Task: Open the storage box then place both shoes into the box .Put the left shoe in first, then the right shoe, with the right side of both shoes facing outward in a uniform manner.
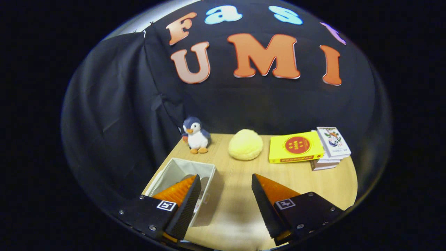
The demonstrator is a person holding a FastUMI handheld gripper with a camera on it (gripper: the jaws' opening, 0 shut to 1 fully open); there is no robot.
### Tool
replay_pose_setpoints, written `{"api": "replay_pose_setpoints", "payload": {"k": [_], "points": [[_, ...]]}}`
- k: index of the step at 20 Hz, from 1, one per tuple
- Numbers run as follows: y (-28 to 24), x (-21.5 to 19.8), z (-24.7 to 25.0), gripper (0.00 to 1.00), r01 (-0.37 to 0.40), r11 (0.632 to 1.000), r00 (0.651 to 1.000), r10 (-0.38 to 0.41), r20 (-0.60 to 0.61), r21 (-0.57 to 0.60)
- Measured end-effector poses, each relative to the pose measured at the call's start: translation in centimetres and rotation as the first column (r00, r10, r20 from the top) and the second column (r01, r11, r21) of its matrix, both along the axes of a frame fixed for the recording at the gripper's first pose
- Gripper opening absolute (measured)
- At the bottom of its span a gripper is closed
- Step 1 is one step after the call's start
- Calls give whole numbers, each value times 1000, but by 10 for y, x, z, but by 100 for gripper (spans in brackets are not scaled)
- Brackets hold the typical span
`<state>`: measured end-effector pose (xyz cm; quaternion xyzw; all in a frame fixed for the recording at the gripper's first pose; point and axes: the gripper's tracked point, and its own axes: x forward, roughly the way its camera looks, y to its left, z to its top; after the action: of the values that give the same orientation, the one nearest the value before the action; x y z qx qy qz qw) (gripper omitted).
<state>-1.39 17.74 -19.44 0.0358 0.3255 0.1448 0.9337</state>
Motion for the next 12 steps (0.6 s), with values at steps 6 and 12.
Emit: {"api": "replay_pose_setpoints", "payload": {"k": [6, 12], "points": [[-113, 22, 90, 89, 140, 988, 955, -119, 272, -58], [-181, 21, 169, 89, 261, 965, 815, -201, 543, -36]]}}
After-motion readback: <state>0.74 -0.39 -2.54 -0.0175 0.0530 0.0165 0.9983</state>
